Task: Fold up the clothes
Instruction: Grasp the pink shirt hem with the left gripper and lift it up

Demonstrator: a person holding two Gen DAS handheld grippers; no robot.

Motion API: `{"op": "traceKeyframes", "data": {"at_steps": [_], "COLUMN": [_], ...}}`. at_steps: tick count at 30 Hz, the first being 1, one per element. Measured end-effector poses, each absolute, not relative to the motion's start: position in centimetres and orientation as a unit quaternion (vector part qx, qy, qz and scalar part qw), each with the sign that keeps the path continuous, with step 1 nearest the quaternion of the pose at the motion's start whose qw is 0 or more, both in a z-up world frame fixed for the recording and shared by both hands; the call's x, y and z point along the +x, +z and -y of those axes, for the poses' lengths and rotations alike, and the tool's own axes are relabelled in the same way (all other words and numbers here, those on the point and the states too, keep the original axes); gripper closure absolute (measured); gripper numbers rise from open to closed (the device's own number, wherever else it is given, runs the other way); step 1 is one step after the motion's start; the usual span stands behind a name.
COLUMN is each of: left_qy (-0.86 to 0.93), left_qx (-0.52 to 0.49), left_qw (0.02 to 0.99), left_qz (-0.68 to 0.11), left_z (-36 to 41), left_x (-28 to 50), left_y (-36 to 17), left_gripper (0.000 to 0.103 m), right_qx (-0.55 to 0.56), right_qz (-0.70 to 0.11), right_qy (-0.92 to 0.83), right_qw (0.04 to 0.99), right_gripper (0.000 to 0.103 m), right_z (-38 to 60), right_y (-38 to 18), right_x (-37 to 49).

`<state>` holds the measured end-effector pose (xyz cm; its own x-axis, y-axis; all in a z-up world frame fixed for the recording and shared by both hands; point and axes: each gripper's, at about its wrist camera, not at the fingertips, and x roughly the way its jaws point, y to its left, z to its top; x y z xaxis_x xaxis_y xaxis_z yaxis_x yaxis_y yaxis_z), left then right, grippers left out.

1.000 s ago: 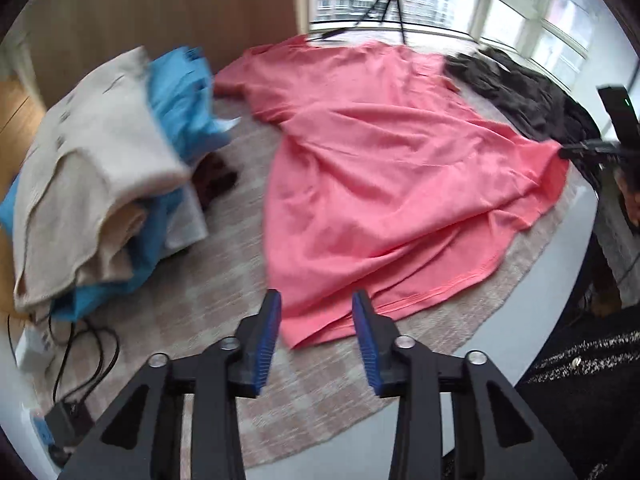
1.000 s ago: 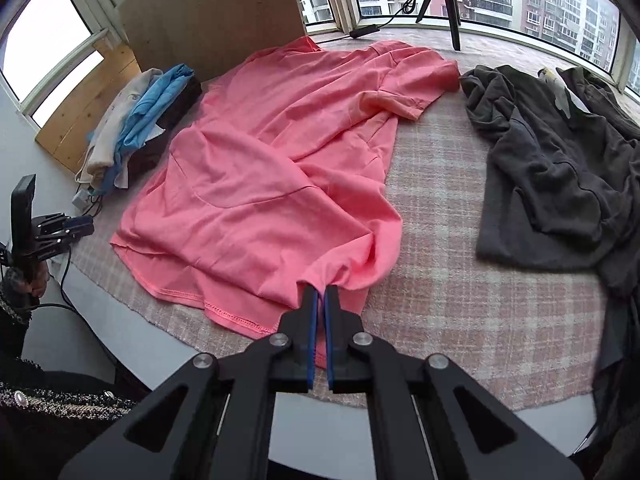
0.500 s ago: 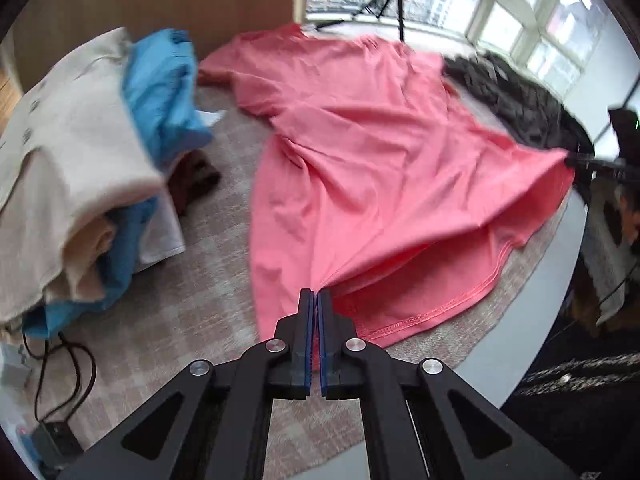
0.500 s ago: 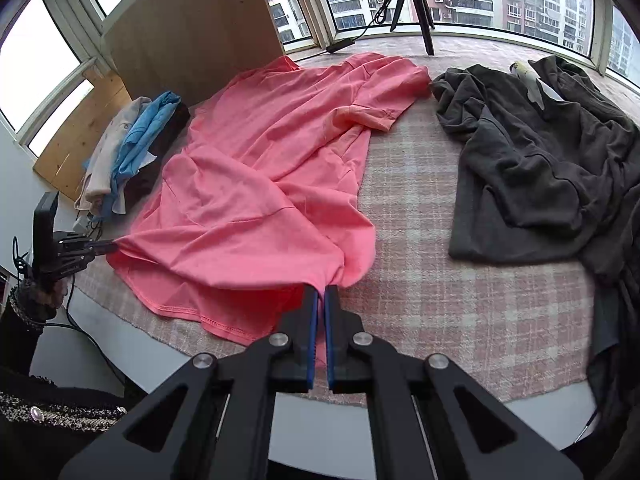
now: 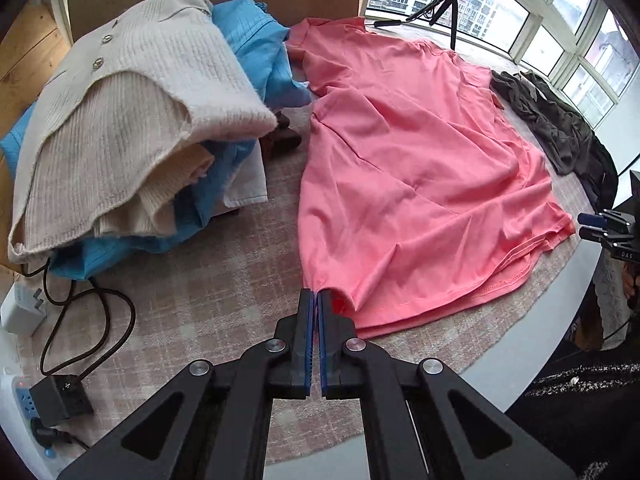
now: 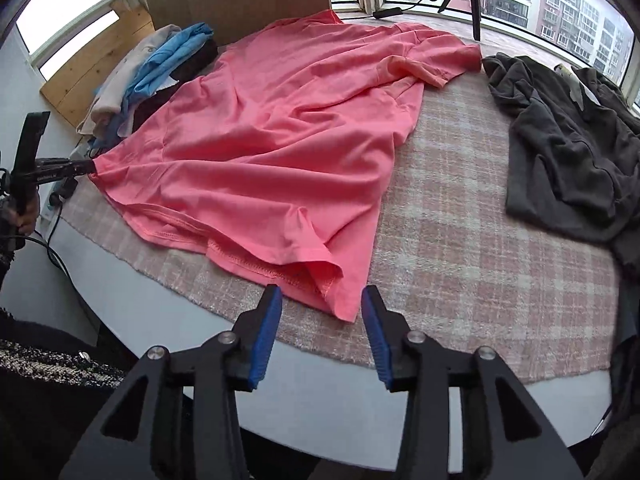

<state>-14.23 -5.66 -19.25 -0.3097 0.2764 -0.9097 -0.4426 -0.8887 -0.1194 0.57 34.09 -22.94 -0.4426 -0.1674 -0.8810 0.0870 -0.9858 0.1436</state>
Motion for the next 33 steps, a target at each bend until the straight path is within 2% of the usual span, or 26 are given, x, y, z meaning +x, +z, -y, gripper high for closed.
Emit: {"op": "traceKeyframes", "data": {"at_steps": [6, 7, 8, 12, 17, 21, 29, 33], "left_qy": [0.800, 0.800, 0.803, 0.822, 0.864, 0.877, 0.894, 0.906], "left_qx": [-0.551, -0.550, -0.546, -0.512, -0.431, -0.394, -0.389, -0.360], "left_qw": [0.223, 0.224, 0.223, 0.233, 0.243, 0.243, 0.199, 0.193], "left_qz": [-0.086, -0.086, -0.088, -0.086, -0.097, -0.132, -0.101, -0.107], "left_z": [5.0, 5.1, 4.9, 4.0, 2.2, -0.4, -2.0, -2.9], "left_x": [-14.7, -14.8, -14.9, -15.6, -15.6, -12.7, -3.7, 1.3], "left_y": [-19.7, -19.6, -19.3, -15.5, -6.7, -3.1, -1.7, 2.1], "left_gripper": [0.101, 0.101, 0.101, 0.102, 0.101, 0.101, 0.101, 0.101], "right_qx": [0.523, 0.525, 0.527, 0.474, 0.374, 0.307, 0.312, 0.279], "right_qz": [-0.004, -0.003, -0.001, 0.029, 0.114, 0.081, 0.079, 0.084], "right_qy": [-0.847, -0.846, -0.844, -0.878, -0.921, -0.948, -0.947, -0.956], "right_qw": [0.095, 0.098, 0.101, 0.065, 0.015, 0.002, 0.023, 0.034], "right_gripper": [0.063, 0.071, 0.101, 0.100, 0.100, 0.100, 0.100, 0.100], "right_z": [-33.2, -33.2, -33.2, -36.6, -44.6, -46.0, -46.9, -48.8], "right_y": [-24.6, -24.7, -24.8, -20.4, -9.7, -2.9, -3.6, -0.2], "right_x": [-2.0, -2.2, -2.5, -2.7, -3.0, -0.9, 6.6, 11.9]}}
